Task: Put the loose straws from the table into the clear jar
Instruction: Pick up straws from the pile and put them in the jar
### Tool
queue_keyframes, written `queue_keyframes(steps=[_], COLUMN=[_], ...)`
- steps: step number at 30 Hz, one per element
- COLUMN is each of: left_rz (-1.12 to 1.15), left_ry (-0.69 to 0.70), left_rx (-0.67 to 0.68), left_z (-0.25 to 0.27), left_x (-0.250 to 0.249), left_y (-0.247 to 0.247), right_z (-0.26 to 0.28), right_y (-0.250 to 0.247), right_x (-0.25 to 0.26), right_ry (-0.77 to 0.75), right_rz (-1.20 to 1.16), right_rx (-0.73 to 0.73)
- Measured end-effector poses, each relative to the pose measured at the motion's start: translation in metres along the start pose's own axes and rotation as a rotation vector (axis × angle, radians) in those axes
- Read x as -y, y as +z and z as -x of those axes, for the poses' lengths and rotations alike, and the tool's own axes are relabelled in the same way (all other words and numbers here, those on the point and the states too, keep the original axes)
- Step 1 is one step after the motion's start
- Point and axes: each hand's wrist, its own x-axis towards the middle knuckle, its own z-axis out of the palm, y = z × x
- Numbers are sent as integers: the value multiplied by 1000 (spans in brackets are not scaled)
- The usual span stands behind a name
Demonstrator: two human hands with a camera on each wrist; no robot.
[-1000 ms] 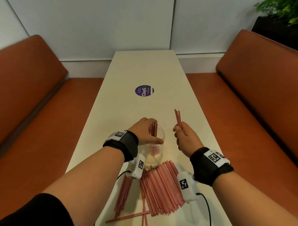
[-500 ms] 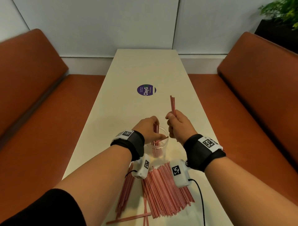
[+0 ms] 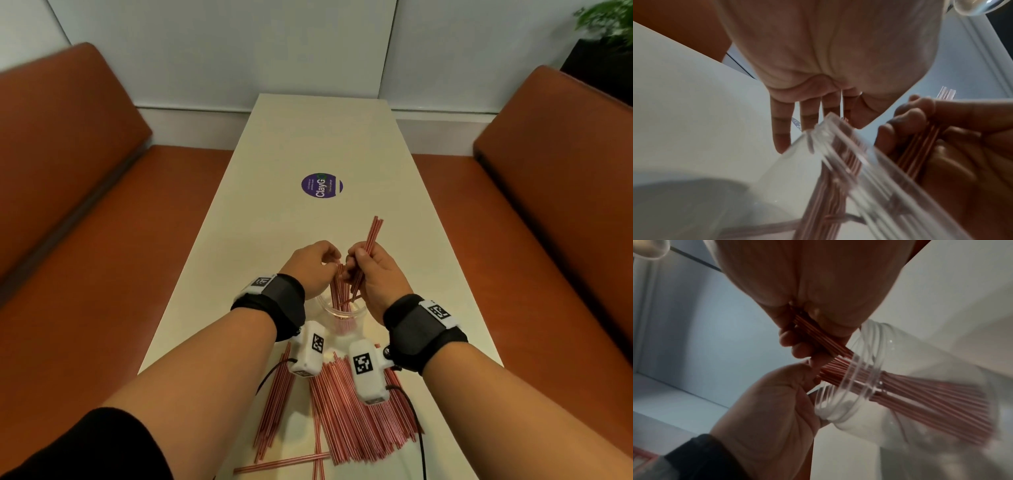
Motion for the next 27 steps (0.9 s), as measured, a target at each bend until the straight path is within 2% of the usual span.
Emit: queue_keyframes(steps=[6,9,11,12,15,17,19,25,27], left_rz=[142,154,123,109,81,68,66,-53,-117], left_ry=[0,-10,-24,-27,6,16,15,-57,-98], left_rx=[-64,-66,-20,10,56,58,65,93,65], left_z=[18,45,59,63,66,65,62,73,77], left_x=[10,22,31,33,32,31,34,33,36], left_y=[-8,-7,1,5,16,18,20,17,8], right_z=[3,9,15,19,26,25,23,33,33], right_y=[-5,-20,-33,-37,-34,-29,-27,-30,-40], right_x=[2,6,1,-5,-27,-36,-39,-35,-31], right_ry=[-92,-214,-178,-123,5,-10,-38,-39,-47], right_rz=[137,267,430,521,678,707,697,714,679], right_rx=[36,-100,-180,-162,36,62,18,20,-42])
